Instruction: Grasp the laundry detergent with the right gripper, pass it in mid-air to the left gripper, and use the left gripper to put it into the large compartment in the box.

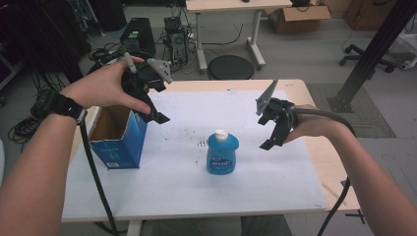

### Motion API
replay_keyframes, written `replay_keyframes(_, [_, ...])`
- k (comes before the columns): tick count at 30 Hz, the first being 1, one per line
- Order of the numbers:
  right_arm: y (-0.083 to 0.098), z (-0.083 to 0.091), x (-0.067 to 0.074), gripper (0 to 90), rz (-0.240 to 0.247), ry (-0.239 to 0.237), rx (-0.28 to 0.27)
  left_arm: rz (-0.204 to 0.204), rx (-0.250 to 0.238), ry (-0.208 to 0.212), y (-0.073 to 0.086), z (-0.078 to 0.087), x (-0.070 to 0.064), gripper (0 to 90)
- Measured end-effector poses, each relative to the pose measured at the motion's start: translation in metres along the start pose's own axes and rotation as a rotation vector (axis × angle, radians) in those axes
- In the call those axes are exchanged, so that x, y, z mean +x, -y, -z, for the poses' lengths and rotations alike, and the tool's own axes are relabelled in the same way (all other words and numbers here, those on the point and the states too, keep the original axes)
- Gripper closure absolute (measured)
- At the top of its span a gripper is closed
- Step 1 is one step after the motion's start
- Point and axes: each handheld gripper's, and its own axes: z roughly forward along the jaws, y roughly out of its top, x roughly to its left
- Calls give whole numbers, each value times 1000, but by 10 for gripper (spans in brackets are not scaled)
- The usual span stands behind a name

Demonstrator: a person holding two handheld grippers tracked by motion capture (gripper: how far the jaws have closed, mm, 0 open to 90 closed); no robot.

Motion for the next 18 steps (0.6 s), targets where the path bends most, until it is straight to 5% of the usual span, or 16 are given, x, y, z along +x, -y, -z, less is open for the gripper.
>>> replay_keyframes(11, [0,9,0,57,7,14,-31,0,1,-5,-2,4,-2,39])
replay_keyframes(18, [5,17,-3,49,10,30,-109,2,-1,-2,-1,5,-1,39])
